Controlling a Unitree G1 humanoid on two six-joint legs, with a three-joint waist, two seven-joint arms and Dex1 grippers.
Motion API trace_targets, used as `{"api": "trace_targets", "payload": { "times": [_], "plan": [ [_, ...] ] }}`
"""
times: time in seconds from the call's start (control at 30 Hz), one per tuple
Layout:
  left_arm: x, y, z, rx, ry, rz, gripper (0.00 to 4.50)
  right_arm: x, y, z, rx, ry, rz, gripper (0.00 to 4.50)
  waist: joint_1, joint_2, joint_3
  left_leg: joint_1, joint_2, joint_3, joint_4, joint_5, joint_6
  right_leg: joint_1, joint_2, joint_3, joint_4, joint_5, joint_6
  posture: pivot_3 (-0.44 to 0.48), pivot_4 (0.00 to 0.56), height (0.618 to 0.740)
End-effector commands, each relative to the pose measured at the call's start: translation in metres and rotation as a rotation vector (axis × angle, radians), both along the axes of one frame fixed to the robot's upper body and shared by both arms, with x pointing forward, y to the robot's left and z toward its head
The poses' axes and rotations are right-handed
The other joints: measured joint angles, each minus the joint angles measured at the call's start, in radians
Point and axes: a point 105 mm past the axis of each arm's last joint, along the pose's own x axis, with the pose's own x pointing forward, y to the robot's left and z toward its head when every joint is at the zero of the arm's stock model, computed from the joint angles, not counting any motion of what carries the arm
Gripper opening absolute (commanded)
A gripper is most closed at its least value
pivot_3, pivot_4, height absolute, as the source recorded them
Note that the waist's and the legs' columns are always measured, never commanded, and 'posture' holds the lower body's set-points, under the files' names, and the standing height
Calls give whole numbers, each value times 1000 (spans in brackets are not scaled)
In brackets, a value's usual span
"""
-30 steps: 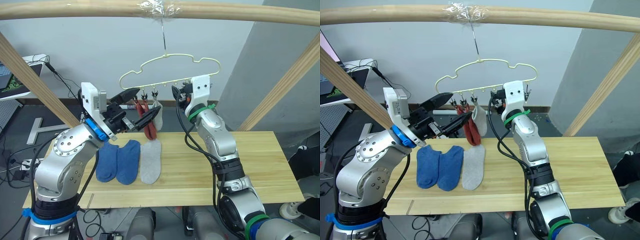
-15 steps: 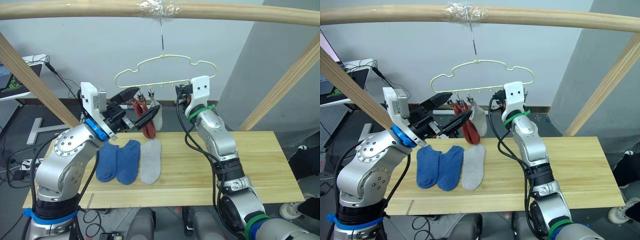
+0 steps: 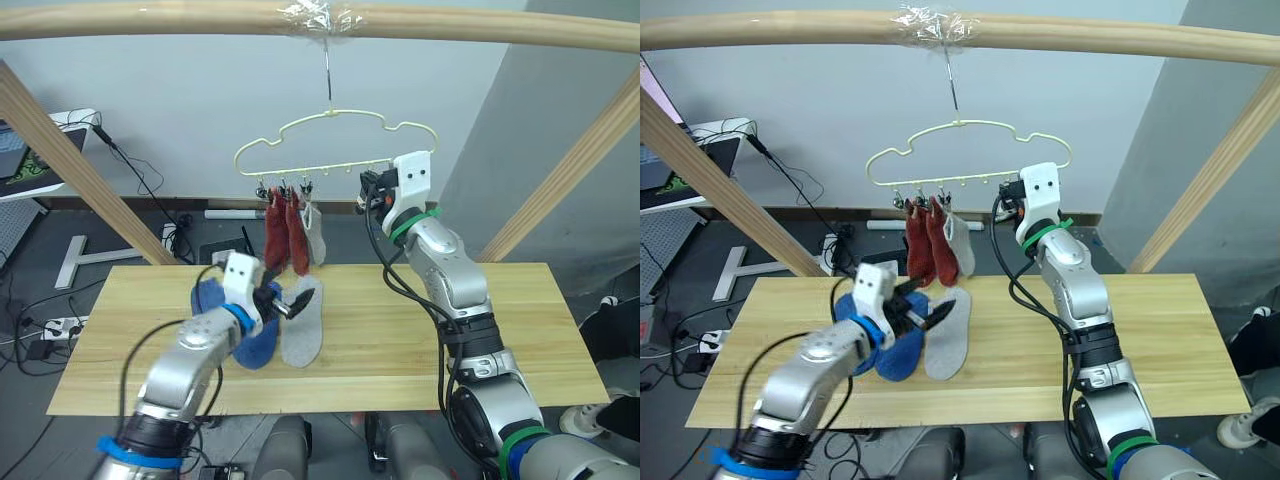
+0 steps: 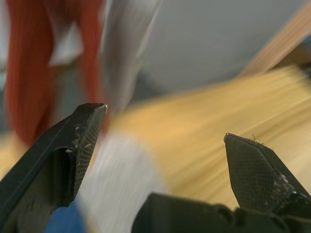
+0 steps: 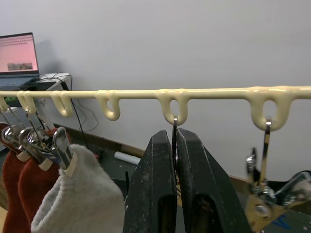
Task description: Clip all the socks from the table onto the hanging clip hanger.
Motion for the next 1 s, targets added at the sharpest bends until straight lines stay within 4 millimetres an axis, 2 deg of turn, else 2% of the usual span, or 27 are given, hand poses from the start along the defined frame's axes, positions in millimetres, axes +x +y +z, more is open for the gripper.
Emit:
{"api": "trace_targets", "payload": {
  "times": [0.03, 0.13, 0.2, 0.33, 0.57, 0.67, 1.0],
  "plan": [
    [10, -9, 0, 9, -63, -13, 4500, -5, 0, 5, 12, -17, 2, 15, 1, 0, 0, 0, 0, 0, 0, 0, 0, 0, 0, 0, 0, 0, 0, 51, 248, 740],
    [15, -10, -9, 12, -57, 10, 4500, -7, 1, 5, 13, -11, 3, 15, -2, 0, 0, 0, 0, 1, 0, 0, 0, 0, -1, 1, 0, 0, 0, 36, 249, 740],
    [17, -12, -22, 63, -36, 13, 4500, -8, 2, 4, 13, -5, 4, 15, -4, 0, 0, 0, 0, 1, 0, 0, 0, 0, -1, 1, 0, 0, 0, 30, 250, 740],
    [10, -21, -50, 97, 76, -45, 4500, -10, 1, 2, 7, 2, -1, 15, -8, 0, 0, 0, 0, 1, 0, 0, 0, 0, -1, 1, 2, 0, 0, 25, 248, 740],
    [4, -16, -79, 96, 197, -24, 4500, -11, -2, 1, 9, 12, -12, 15, -9, 0, 0, 2, -1, 0, 2, 0, 0, 0, -1, 0, 6, 0, 0, 10, 247, 740],
    [5, -15, -84, 74, 215, -5, 3926, -11, -2, -1, 17, 25, -15, 0, -9, 0, 0, 2, -1, 1, 2, 0, 1, 0, -1, 1, 7, 0, 0, 10, 247, 740],
    [-8, -27, -91, 160, 163, -114, 957, -11, -5, -2, -9, 23, -13, 0, -9, 0, -1, 3, -1, 1, 2, 1, 1, 1, -1, 1, 8, 0, 0, 8, 226, 740]
  ]
}}
